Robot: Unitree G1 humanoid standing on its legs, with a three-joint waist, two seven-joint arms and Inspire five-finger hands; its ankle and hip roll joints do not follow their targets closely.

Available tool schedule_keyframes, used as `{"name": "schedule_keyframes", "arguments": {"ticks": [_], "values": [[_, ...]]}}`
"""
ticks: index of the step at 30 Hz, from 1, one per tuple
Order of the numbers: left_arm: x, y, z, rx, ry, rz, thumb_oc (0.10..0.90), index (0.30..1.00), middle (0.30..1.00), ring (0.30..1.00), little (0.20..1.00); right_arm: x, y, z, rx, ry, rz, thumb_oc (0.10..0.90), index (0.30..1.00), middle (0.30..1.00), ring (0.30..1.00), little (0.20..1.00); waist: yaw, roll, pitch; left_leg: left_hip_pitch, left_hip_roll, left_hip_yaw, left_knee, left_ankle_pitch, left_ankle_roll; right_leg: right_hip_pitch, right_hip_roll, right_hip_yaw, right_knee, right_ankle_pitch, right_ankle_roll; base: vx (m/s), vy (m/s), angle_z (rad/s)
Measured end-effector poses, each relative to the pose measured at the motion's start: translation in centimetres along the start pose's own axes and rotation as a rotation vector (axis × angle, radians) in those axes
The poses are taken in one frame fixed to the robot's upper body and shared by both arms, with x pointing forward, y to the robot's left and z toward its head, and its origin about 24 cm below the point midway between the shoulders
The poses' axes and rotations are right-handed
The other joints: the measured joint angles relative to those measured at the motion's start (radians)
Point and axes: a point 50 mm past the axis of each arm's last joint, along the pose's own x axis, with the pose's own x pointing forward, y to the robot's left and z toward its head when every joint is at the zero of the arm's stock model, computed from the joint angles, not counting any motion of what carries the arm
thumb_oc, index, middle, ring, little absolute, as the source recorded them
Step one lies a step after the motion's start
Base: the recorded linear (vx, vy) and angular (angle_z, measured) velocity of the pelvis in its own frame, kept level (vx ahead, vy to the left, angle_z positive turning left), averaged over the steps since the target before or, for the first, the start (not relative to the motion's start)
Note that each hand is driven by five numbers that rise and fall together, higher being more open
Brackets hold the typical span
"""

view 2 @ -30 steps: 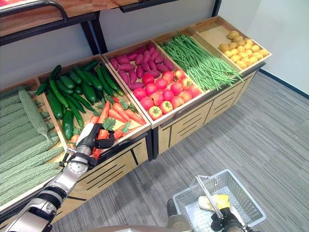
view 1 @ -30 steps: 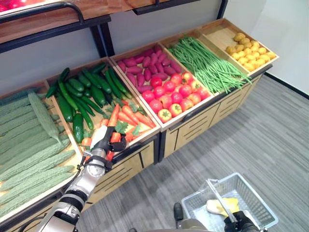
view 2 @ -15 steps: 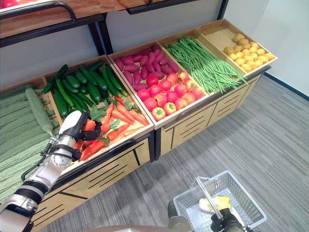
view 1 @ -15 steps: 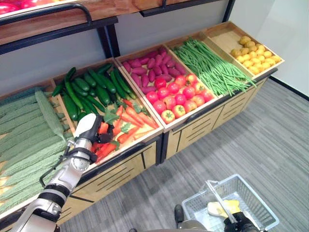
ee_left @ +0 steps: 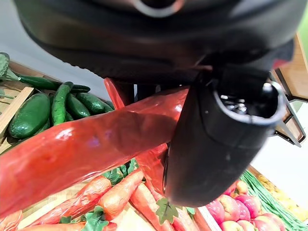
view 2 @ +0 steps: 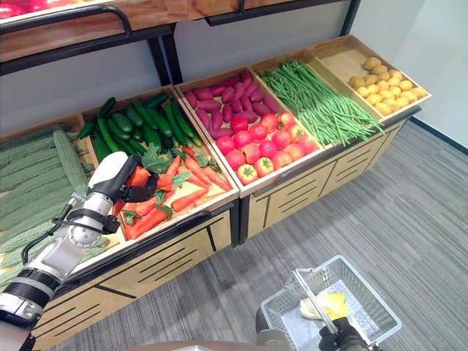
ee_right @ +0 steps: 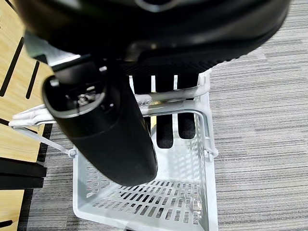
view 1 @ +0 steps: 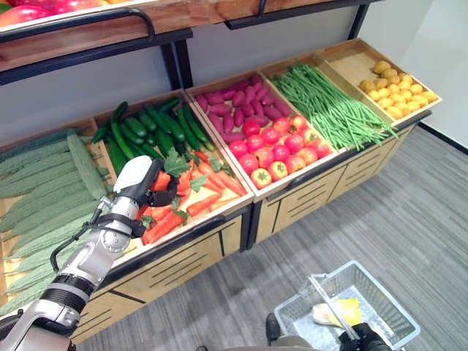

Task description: Get the vegetables into the basket

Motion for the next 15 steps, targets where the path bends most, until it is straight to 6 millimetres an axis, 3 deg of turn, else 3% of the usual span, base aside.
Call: {"name": "schedule_keyframes", "arguments": {"ticks": [8, 15], "values": [[-0.6, 0.9, 2.1, -0.110, -0.098, 0.025, 0.400, 0.300, 0.300, 0.300, 0.300, -0.1, 0.2, -0.4, 0.001, 0.008, 0.012, 0.400, 0.300, 0.300, 0.300, 0.300, 0.001, -0.005, -0.001, 0.003, -0.003, -0.002, 0.000, 0.000, 0.000, 0.003, -0.003, -0.001, 0.000, -0.002, 0.002, 0.00, 0.012, 0.00], [-1.0, 1.0, 2.8, -0.152, -0.139, -0.004, 0.400, 0.300, 0.300, 0.300, 0.300, -0.1, 0.1, -0.3, 0.003, 0.005, 0.019, 0.400, 0.300, 0.300, 0.300, 0.300, 0.002, -0.016, 0.001, 0.013, -0.018, 0.016, 0.000, -0.004, 0.004, 0.002, -0.011, 0.021, 0.000, 0.002, 0.009, -0.02, 0.063, -0.07]]}}
